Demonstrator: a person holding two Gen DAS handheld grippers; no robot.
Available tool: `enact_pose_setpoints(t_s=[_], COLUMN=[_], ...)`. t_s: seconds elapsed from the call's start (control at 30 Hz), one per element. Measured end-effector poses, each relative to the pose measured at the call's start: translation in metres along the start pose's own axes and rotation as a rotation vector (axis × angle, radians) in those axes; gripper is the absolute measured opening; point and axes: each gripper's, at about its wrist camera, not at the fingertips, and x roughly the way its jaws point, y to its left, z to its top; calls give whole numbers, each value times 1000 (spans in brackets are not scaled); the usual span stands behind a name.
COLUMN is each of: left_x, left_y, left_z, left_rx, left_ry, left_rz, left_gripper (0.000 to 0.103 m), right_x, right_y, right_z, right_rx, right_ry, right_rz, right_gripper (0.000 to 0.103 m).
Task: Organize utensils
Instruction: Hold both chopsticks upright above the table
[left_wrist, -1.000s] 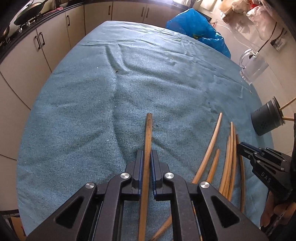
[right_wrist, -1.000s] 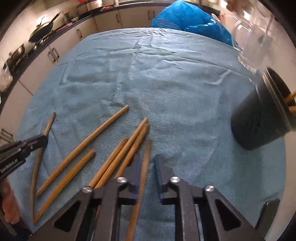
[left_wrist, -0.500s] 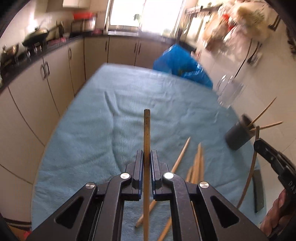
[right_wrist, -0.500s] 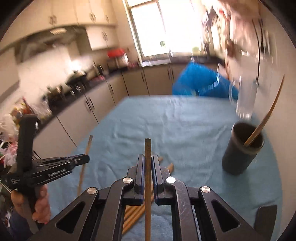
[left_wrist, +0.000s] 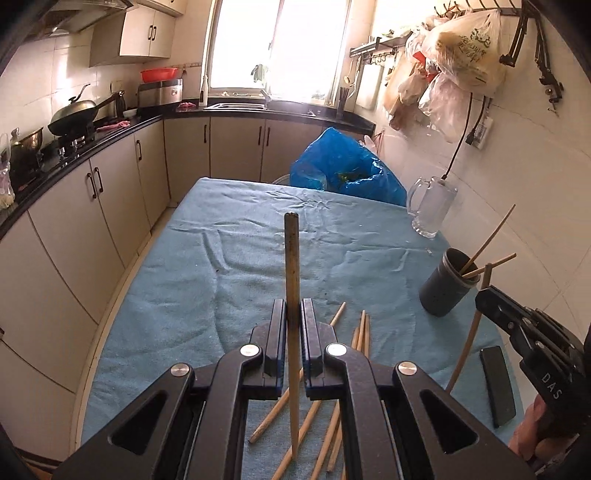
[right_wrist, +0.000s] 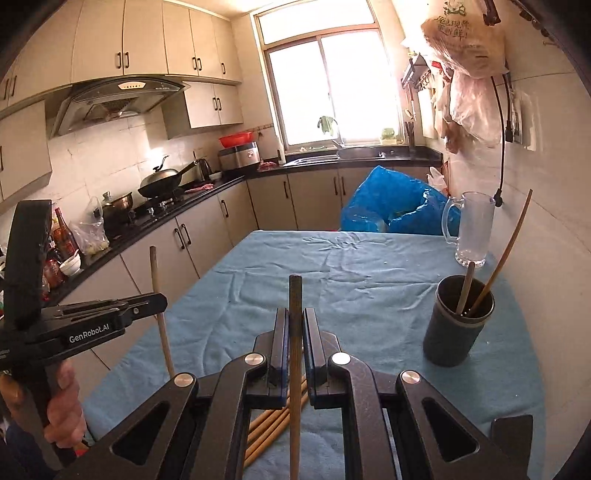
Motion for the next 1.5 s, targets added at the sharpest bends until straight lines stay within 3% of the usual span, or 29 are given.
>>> enact_pose_setpoints(t_s=[1.5], left_x=[-12], left_y=[-6], left_z=[3], left_rx=[-2], left_ry=[-11], left_rz=[3], left_gripper=[7], right_x=[-9], right_y=[8], right_z=[-1], right_rx=[-79], right_ry=[-32], right_rz=[-45], right_gripper=[8])
